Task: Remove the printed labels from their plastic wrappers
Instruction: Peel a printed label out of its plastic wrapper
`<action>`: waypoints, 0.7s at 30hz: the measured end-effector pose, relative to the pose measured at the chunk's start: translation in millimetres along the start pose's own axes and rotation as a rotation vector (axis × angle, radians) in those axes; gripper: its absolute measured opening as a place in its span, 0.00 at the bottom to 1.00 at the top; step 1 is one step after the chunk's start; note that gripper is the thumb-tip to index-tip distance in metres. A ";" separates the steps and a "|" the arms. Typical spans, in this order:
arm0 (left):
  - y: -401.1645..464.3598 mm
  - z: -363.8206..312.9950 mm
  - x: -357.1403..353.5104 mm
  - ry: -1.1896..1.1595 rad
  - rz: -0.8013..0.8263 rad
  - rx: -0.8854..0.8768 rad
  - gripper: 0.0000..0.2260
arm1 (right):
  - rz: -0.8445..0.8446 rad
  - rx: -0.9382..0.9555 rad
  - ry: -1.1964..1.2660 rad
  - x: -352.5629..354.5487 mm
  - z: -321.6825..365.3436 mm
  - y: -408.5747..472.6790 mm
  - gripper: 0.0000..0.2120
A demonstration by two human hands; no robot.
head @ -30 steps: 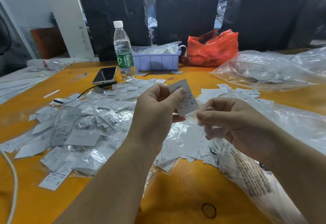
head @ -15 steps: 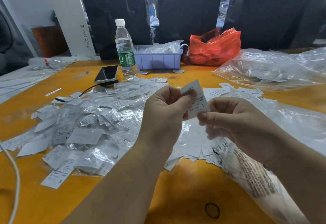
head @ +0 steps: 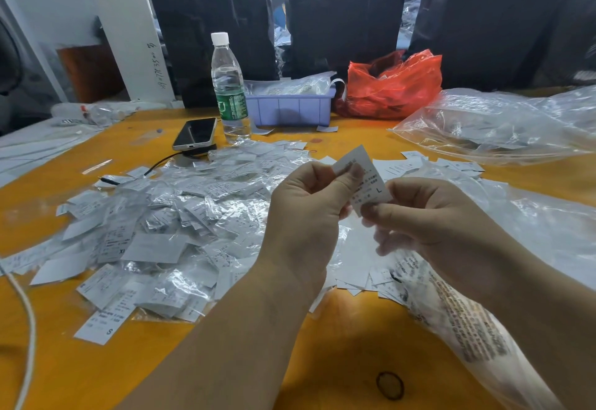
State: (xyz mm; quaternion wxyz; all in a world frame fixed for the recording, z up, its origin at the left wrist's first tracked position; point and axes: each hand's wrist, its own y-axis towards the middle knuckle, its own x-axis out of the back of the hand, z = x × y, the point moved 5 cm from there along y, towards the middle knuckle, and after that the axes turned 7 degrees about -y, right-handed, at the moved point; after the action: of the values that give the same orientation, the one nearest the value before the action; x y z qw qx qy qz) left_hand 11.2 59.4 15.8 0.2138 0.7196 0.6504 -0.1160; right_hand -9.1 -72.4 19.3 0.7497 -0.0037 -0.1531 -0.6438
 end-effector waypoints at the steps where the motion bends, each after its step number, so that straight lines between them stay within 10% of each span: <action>1: -0.4 -0.7 0.0 0.032 0.000 -0.014 0.07 | -0.015 0.002 0.002 1.1 0.0 0.1 0.09; 10: -5.1 -21.2 -2.4 0.475 0.105 -0.306 0.04 | -0.102 0.002 0.034 8.3 1.6 0.3 0.11; 21: 0.5 -24.2 2.1 0.525 0.170 -0.195 0.04 | -0.077 0.032 -0.011 8.1 2.8 -1.2 0.03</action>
State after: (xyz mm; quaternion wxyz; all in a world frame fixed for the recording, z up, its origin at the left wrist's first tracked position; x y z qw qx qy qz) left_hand 9.3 72.3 36.3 0.1152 0.7529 0.6291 0.1555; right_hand -9.9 -79.9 23.6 0.7234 0.0107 -0.1674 -0.6698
